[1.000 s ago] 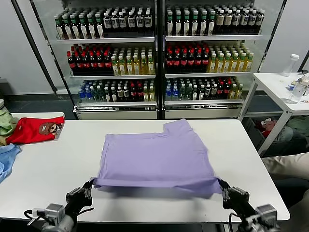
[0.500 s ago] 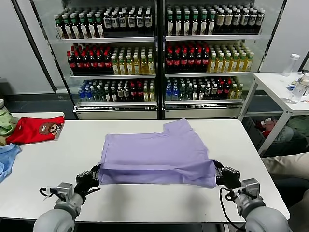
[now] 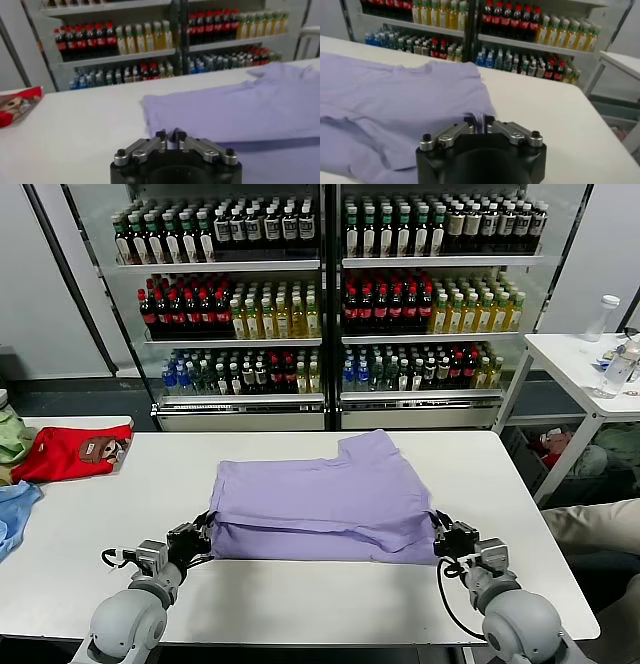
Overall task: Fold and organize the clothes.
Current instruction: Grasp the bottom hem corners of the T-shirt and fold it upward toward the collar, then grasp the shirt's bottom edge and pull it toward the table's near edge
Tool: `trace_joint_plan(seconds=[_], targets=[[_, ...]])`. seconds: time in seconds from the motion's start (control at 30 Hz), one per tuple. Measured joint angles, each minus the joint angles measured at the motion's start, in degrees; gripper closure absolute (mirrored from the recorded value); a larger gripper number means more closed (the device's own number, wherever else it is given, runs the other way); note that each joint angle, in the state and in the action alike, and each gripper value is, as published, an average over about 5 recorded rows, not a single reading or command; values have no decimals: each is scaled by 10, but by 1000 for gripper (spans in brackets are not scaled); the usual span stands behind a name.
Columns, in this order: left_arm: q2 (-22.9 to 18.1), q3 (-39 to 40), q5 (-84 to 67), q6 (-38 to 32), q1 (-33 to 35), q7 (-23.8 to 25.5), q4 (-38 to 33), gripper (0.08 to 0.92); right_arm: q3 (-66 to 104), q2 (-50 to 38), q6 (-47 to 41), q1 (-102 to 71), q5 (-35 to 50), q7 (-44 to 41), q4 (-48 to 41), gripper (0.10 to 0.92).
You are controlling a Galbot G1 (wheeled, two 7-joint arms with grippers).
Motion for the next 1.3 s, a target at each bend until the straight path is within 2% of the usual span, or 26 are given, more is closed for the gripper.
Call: trace_joint_plan(seconds=[0.4,0.57,0.63,0.73,0.8,0.9,1.3], targets=[[15,-16,-48,26,57,-35,-44,348,17,-16,-20,-48,7,19,29,236],[12,-26,-76,33,67,-50,-56,215,15,-11,-24,-55,13,24,31,204],[10,-29,-86,36,70,-53,-61,191,15,-10,-26,-56,16,27,31,203],[7,-30,-95,43,73,-57,-65,179,14,-8,-28,-59,23,29,31,243],[4,-29,-99,48,75,-60,-66,180,13,-7,-29,-60,27,30,31,301],[4,-28,-103,55,78,-62,-67,226,11,-5,-30,-60,33,31,29,387],[0,-22,-105,66,87,-61,-68,570,4,3,-30,-58,53,32,20,715]])
